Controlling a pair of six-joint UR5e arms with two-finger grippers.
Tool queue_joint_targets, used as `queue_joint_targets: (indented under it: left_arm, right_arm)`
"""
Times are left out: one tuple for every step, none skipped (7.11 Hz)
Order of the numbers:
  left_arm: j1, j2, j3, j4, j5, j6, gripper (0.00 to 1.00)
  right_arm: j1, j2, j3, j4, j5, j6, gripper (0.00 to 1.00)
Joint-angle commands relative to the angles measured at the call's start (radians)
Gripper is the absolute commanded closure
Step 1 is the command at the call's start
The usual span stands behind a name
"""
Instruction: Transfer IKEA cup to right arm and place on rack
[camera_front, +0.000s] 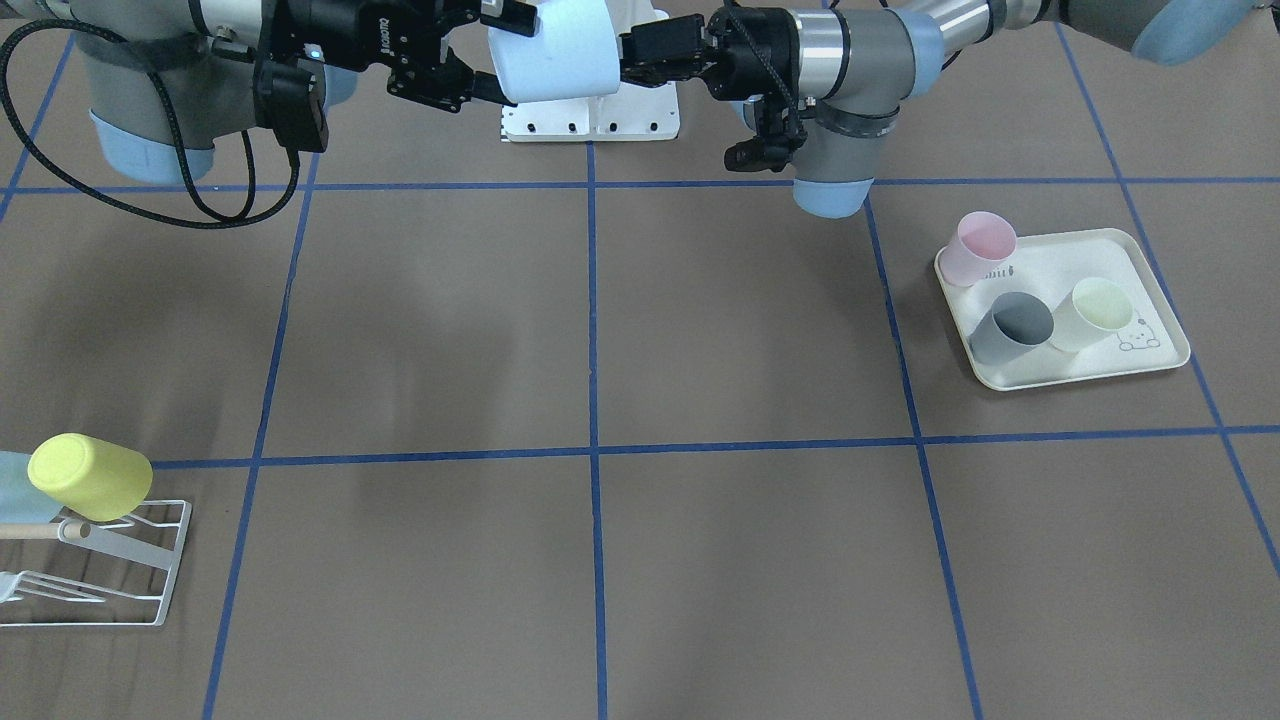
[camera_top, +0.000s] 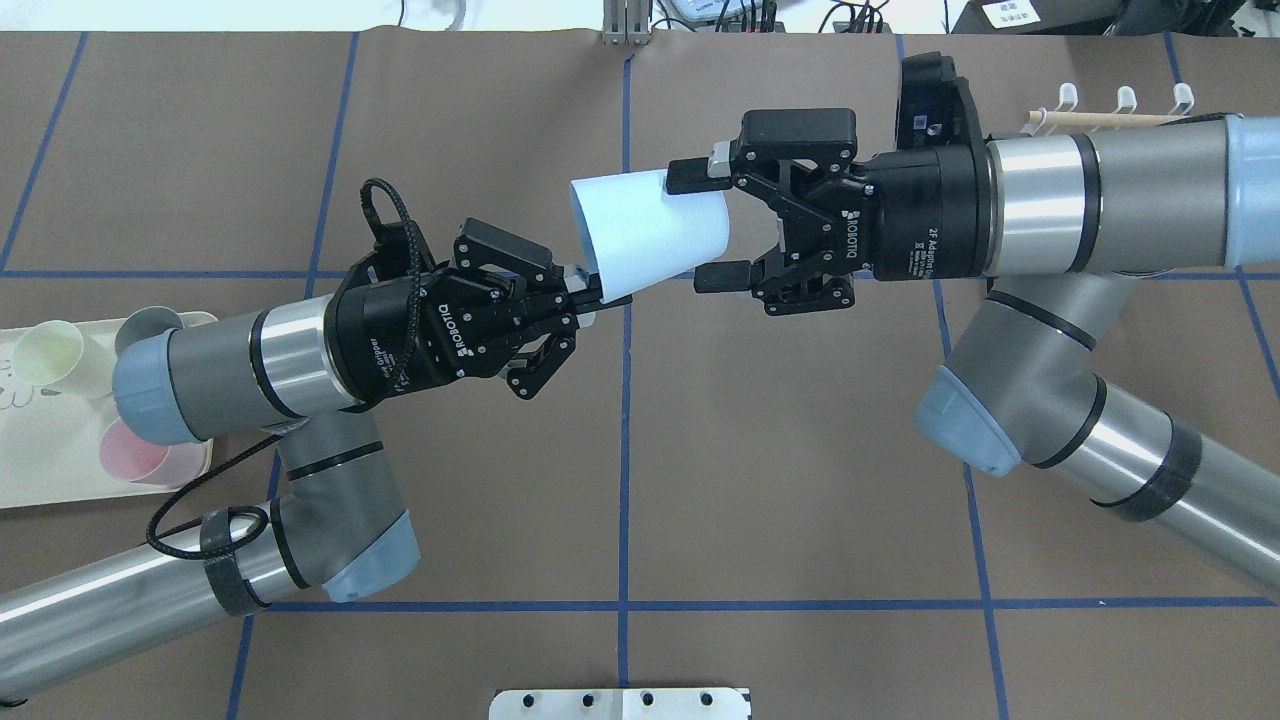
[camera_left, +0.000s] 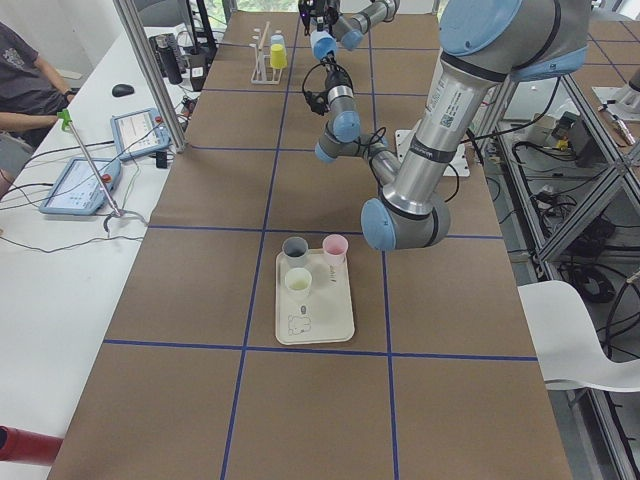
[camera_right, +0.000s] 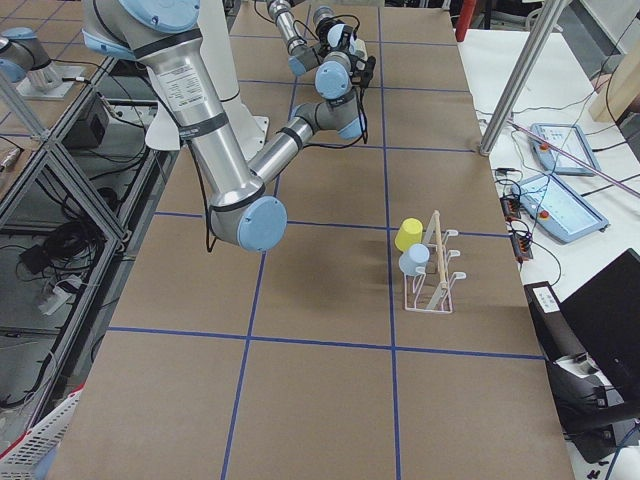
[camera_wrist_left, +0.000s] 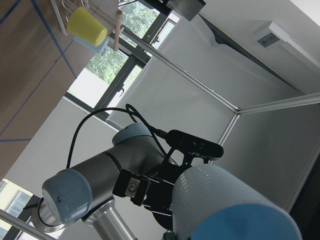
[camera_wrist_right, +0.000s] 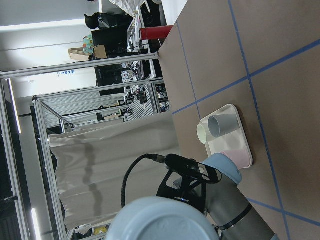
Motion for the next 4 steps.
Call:
queue_joint_targets:
  left_arm:
    - [0.013, 0.0, 0.01, -0.023, 0.017, 0.001, 1.0]
    - [0.022, 0.0, 0.01, -0.023, 0.023, 0.001, 1.0]
    - [0.022, 0.0, 0.01, -0.023, 0.023, 0.001, 1.0]
    - [0.022, -0.001, 0.01, -0.023, 0.025, 0.001, 1.0]
  right_arm:
    - [-0.002, 0.002, 0.0, 0.002, -0.021, 0.044, 0.03]
    - [-0.014, 0.003, 0.0, 0.015, -0.041, 0.053, 0.03]
    - [-0.018, 0.003, 0.0, 0.02, -0.041, 0.053, 0.03]
    - [-0.02, 0.003, 0.0, 0.022, -0.042, 0.053, 0.03]
